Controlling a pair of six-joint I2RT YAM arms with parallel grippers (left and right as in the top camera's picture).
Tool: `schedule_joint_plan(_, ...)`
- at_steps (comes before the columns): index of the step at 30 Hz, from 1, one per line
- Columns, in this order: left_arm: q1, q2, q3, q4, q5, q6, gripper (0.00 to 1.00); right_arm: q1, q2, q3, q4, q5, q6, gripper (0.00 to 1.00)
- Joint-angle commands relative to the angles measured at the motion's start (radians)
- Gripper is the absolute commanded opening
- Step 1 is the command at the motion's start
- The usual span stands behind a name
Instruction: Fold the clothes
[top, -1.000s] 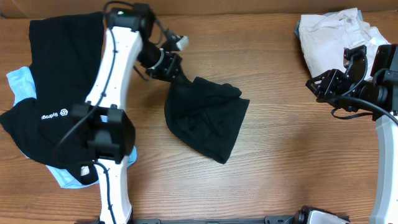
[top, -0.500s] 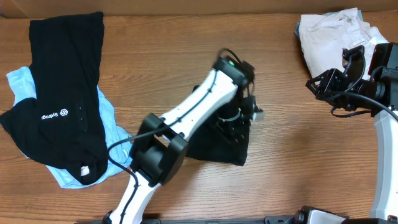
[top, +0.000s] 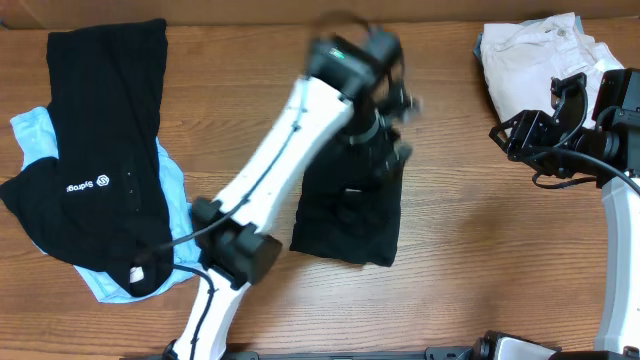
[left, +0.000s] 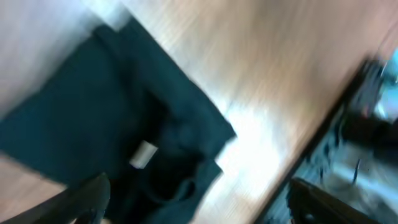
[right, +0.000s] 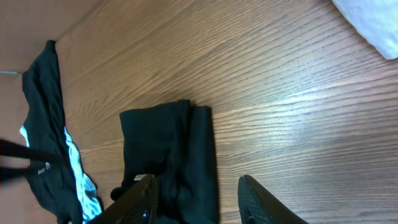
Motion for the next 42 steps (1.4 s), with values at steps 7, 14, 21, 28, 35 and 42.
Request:
schedule_joint_plan(7, 0.296, -0.021, 0.355, 0.001, -0.005, -0.13, 1.0, 0.375, 0.083, -0.025, 0.014, 0.087, 0.105, 0.46)
schedule_joint_plan(14, 0.423, -0.018, 0.342, 0.002, -0.006, -0.13, 1.0, 0.689, 0.256, -0.025, 0.042, 0.258, 0.312, 0.45)
schedule_joint_plan(21, 0.446, -0.013, 0.342, 0.002, -0.008, -0.13, 1.0, 0.827, 0.366, -0.025, 0.088, 0.273, 0.38, 0.39)
schedule_joint_plan(28, 0.437, -0.008, 0.342, 0.002, -0.051, -0.126, 1.0, 0.833, 0.373, -0.025, 0.061, 0.325, 0.398, 0.11)
schedule_joint_plan(35, 0.434, -0.001, 0.33, -0.002, -0.053, -0.127, 1.0, 0.819, 0.373, -0.035, -0.13, 0.51, 0.484, 0.04)
schedule_joint_plan(42, 0.428, 0.024, 0.33, -0.002, -0.053, -0.127, 1.0, 0.787, 0.373, -0.172, -0.096, 0.543, 0.533, 0.04)
